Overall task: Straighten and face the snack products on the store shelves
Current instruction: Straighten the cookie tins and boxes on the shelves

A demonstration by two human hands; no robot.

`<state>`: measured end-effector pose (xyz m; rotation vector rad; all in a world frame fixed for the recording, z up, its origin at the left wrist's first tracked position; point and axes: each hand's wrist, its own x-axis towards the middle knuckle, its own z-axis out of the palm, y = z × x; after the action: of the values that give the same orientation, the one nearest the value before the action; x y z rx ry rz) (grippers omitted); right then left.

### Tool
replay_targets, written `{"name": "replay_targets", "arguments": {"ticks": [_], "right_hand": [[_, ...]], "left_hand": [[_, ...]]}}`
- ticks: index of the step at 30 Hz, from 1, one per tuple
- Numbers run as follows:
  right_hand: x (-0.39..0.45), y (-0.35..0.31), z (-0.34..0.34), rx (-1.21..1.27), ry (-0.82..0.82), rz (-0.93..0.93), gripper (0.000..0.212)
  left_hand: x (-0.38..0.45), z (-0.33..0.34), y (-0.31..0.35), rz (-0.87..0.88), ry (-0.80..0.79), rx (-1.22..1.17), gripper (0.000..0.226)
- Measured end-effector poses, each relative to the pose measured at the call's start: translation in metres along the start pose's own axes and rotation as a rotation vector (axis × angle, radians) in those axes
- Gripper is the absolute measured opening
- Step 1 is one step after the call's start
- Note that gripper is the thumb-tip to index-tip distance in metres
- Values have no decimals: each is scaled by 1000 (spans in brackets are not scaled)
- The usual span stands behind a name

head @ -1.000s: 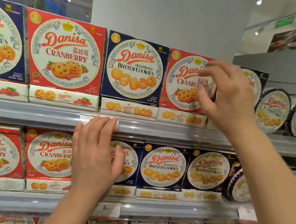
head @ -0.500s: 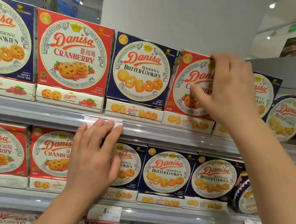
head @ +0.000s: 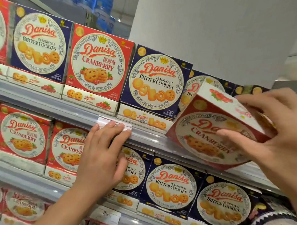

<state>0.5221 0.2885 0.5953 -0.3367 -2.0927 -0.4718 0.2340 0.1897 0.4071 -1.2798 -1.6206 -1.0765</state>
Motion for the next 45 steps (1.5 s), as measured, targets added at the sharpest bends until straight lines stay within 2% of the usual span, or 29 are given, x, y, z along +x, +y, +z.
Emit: {"name": "replay_targets", "arguments": {"ticks": [5, 10, 17, 21, 27, 32, 36, 39, 45], "right_hand": [[-18, -14, 28, 245, -58, -15, 65], [-28, -37, 75, 391, -203, 56, 70], [-14, -81, 117, 610, -321, 175, 60], [9, -121, 143, 716, -293, 238, 59], [41, -179, 180, 789, -228, 367, 59], [52, -206, 198, 809, -122, 488, 52], [46, -214, 196, 851, -103, 577, 40], [46, -214, 192, 906, -126, 608, 40], [47, -210, 187, 926, -162, 620, 33]], "left_hand": [[5, -13, 6, -50, -49, -55, 49], [12, -44, -21, 10, -121, -171, 50], [32, -86, -75, -69, 84, -111, 42], [56, -104, -111, -86, 145, -117, 42], [103, -143, -183, 20, 177, -48, 46], [152, -161, -223, 120, 50, 83, 60], [174, -161, -234, 117, 27, 130, 66], [184, -155, -235, 137, -2, 148, 71], [188, -155, -237, 64, -58, 128, 69]]}}
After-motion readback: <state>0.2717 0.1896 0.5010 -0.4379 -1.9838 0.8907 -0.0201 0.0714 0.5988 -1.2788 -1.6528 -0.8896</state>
